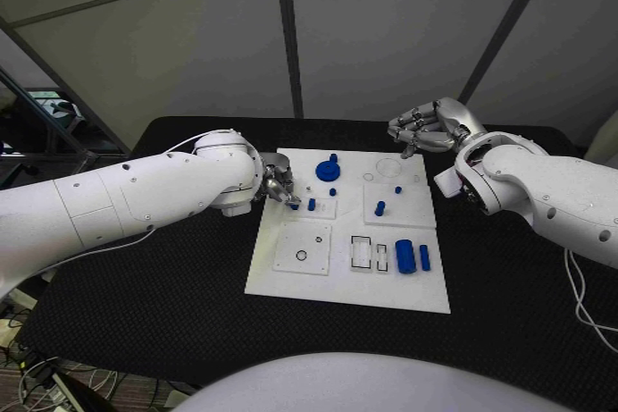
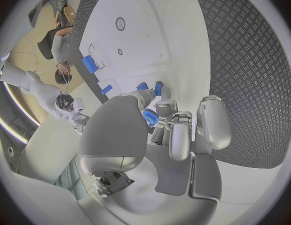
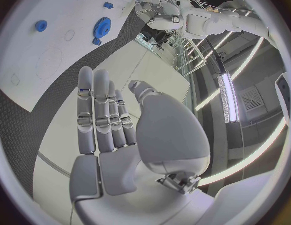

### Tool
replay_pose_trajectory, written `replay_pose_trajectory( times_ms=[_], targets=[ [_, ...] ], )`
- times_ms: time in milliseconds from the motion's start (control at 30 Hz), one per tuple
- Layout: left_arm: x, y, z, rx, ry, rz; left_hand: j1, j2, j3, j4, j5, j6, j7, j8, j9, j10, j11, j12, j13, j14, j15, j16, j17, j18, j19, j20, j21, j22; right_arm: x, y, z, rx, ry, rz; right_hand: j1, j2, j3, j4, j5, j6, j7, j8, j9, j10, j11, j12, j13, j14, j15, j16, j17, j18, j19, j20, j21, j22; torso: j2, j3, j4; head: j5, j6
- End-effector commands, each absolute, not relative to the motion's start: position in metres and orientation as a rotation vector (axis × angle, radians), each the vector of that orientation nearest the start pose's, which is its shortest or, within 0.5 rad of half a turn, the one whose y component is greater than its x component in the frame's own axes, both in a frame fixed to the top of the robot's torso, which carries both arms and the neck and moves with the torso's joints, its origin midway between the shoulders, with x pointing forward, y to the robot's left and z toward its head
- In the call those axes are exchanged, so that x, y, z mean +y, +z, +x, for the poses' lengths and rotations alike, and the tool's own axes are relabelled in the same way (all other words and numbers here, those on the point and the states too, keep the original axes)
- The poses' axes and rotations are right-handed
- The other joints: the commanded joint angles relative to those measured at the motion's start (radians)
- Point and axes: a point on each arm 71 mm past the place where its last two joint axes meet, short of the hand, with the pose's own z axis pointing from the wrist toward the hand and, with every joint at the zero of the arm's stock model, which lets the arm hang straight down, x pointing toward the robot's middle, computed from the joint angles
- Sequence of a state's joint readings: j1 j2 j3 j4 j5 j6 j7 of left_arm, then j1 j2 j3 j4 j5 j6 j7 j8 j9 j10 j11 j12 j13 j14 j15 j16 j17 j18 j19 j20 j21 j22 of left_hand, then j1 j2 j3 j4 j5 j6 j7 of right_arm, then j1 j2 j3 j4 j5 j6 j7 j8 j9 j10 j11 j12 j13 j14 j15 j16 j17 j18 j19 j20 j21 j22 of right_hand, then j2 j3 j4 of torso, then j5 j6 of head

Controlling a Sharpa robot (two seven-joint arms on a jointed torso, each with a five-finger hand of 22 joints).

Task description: Assemble the parts on the task board

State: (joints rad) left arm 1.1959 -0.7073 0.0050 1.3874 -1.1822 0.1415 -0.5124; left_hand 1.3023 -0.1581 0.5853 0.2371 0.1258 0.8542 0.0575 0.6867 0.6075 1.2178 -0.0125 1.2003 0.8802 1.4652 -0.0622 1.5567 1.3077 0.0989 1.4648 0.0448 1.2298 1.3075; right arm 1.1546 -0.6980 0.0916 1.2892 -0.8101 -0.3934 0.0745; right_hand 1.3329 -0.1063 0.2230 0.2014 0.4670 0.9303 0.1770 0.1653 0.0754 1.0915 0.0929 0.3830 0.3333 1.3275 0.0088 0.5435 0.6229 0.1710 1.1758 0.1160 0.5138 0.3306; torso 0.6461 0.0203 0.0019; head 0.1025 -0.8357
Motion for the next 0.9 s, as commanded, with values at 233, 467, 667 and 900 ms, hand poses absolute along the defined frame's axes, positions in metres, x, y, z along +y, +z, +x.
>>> replay_pose_trajectory(
  times_ms=[233, 467, 667, 900],
  targets=[
    [0.1859, -0.2224, 0.5057, 2.279, -0.354, -0.101, 0.004, 0.007, 0.127, -0.118, 0.005, 0.007, 0.002, 0.004, 0.001, 0.008, -0.002, -0.002, 0.0, 0.099, -0.009, 0.004, 0.245, -0.038, 0.028, -0.007, 0.007, 0.183, -0.2027, -0.1731, 0.5375, 1.549, 1.015, 0.518, -0.003, -0.002, 0.001, 0.007, 0.003, -0.004, -0.003, 0.006, 0.002, -0.002, -0.002, 0.004, -0.002, 0.001, 0.004, -0.005, 0.002, 0.012, 0.008, 0.0, -0.005, -0.001, 0.001, 0.0003, -0.0001, -0.002, -0.004],
    [0.1842, -0.2246, 0.5051, 2.299, -0.348, -0.085, 0.001, 0.007, 0.128, -0.118, 0.005, 0.007, 0.002, 0.004, 0.002, 0.009, -0.002, -0.002, 0.0, 0.099, -0.009, 0.004, 0.245, -0.038, 0.028, -0.007, 0.006, 0.183, -0.2029, -0.1731, 0.5375, 1.55, 1.015, 0.518, -0.003, -0.002, 0.001, 0.007, 0.003, -0.004, -0.003, 0.006, 0.002, -0.002, -0.002, 0.004, -0.002, 0.001, 0.004, -0.005, 0.002, 0.012, 0.008, 0.0, -0.005, -0.001, 0.0, 0.0002, -0.0005, -0.002, -0.008],
    [0.1833, -0.2276, 0.5037, 2.328, -0.339, -0.065, -0.003, 0.007, 0.13, -0.119, 0.005, 0.008, 0.001, 0.004, 0.003, 0.01, -0.002, -0.002, 0.001, 0.099, -0.009, 0.005, 0.246, -0.038, 0.028, -0.007, 0.006, 0.183, -0.2035, -0.1731, 0.5375, 1.55, 1.013, 0.519, -0.003, -0.002, 0.001, 0.007, 0.003, -0.004, -0.003, 0.006, 0.002, -0.002, -0.002, 0.004, -0.002, 0.001, 0.004, -0.005, 0.002, 0.012, 0.008, 0.0, -0.005, -0.001, 0.0, 0.0003, -0.0009, -0.004, -0.011],
    [0.1844, -0.2291, 0.5032, 2.337, -0.334, -0.062, -0.017, 0.001, 0.133, -0.123, 0.012, 0.011, -0.001, 0.005, 0.006, 0.013, -0.003, -0.001, 0.003, 0.1, -0.01, 0.006, 0.249, -0.039, 0.029, -0.008, 0.01, 0.183, -0.2039, -0.173, 0.5374, 1.548, 1.013, 0.519, -0.003, -0.002, 0.001, 0.007, 0.003, -0.004, -0.003, 0.006, 0.002, -0.002, -0.002, 0.004, -0.002, 0.001, 0.004, -0.005, 0.002, 0.012, 0.008, 0.0, -0.005, -0.001, -0.001, 0.0001, 0.0002, -0.005, -0.013]
  ],
)
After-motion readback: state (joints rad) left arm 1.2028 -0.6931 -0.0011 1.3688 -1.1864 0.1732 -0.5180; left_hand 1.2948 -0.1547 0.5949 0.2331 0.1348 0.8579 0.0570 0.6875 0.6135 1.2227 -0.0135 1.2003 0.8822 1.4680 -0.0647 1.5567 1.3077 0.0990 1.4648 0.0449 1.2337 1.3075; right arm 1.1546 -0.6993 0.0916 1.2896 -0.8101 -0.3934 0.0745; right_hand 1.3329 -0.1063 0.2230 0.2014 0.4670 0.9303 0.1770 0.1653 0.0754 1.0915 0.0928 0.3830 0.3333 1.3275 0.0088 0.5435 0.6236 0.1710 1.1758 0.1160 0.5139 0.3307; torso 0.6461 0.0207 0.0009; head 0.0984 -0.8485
